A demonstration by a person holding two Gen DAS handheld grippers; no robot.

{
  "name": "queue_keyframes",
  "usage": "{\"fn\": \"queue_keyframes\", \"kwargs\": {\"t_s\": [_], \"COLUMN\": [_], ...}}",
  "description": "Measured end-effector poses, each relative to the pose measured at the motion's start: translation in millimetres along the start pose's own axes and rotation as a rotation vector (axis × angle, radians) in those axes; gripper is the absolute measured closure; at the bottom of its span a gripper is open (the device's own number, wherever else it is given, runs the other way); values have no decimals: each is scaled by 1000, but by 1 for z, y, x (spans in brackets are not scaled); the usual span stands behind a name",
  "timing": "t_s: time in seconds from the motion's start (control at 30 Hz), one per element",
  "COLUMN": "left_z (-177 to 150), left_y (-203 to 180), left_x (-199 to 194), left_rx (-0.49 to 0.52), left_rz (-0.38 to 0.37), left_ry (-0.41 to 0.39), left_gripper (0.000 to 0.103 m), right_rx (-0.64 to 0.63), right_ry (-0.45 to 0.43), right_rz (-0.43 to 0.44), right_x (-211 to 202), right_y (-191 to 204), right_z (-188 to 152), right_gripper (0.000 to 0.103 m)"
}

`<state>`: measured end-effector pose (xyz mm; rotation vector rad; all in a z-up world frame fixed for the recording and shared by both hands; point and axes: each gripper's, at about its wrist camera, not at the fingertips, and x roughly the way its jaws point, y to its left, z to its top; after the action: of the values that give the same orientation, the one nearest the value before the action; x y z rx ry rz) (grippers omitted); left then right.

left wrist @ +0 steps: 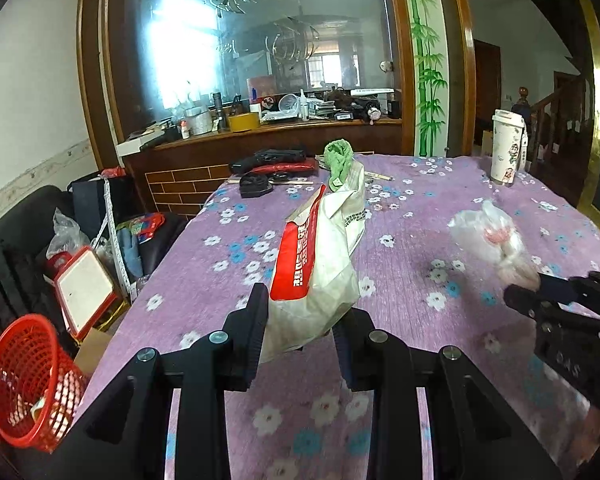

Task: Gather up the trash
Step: 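Lift the snack bag with the left tool while the right tool lifts the plastic bag, then carry both bags over the red basket and open both tools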

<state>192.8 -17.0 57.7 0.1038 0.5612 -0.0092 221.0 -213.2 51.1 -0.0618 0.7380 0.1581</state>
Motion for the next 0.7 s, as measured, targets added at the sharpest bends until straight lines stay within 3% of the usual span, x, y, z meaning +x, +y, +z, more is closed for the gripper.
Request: {"fn": "queue_keyframes", "kwargs": {"t_s": [0.33,0.7], "left_z": [-29,-46], "left_y": [28,74], "left_x": [-40,-64], "left_rx": [-18,-81], "left_rz": [20,61], "left_ry": [19,-4], "left_gripper": [73,73], "right_rx": [-1,-82], "right_ry": [16,30], "right_rz": [128,186], "right_x": [-38,-48], "right_y": [31,90], "right_z": [-12,-10], "right_gripper": [74,73]}}
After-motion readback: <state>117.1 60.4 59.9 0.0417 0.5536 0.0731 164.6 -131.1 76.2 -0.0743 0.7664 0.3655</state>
